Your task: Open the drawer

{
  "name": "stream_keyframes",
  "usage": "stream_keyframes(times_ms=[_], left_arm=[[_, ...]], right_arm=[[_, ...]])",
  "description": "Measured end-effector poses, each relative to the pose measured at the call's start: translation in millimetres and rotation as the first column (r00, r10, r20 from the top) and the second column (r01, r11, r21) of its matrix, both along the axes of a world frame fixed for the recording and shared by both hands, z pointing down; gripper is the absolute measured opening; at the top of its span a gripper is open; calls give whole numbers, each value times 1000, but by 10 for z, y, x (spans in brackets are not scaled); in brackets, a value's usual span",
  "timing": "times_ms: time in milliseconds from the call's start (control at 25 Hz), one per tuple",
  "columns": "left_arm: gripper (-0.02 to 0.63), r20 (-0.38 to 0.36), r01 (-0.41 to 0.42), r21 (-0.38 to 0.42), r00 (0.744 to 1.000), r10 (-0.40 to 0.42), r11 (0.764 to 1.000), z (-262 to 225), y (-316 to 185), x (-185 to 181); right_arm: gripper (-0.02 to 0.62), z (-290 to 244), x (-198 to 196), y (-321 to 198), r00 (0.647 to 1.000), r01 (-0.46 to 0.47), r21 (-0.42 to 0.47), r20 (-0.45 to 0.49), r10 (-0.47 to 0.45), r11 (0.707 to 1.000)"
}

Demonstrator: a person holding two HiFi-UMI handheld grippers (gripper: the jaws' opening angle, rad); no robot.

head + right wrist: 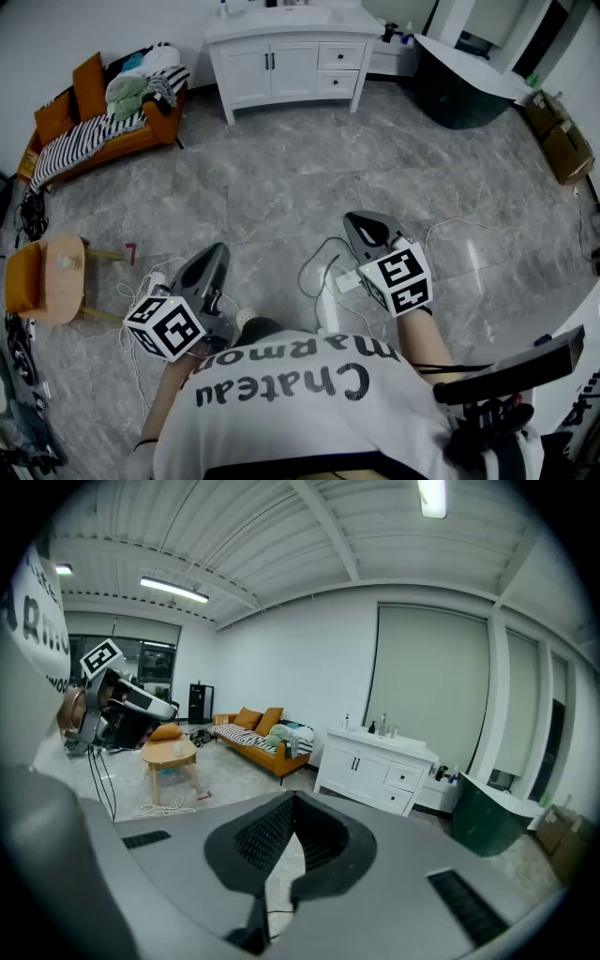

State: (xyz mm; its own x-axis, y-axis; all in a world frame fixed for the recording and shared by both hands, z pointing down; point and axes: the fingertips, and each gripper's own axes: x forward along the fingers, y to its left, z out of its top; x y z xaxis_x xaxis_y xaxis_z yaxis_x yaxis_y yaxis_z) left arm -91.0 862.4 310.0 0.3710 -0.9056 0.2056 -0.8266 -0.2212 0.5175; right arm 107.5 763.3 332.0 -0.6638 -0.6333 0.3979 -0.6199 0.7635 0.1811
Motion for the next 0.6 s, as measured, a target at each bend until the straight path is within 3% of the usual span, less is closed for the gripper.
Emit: stream_keyframes(times_ms=[160,440,600], left_arm=[[8,28,-4,-6,1000,4,1000,45,-14,-33],[8,10,-9,-17,1000,9,1000,81,-82,-91],[8,39,-3,-31,999,4,1000,139,-158,-121]], right_arm=[[9,38,-29,1,1000,2,-7,-8,-2,1000],[9,49,-64,-31,1000,4,-22,-11,-4,1000],[9,80,-89,-55,997,-1,-106,80,10,994]])
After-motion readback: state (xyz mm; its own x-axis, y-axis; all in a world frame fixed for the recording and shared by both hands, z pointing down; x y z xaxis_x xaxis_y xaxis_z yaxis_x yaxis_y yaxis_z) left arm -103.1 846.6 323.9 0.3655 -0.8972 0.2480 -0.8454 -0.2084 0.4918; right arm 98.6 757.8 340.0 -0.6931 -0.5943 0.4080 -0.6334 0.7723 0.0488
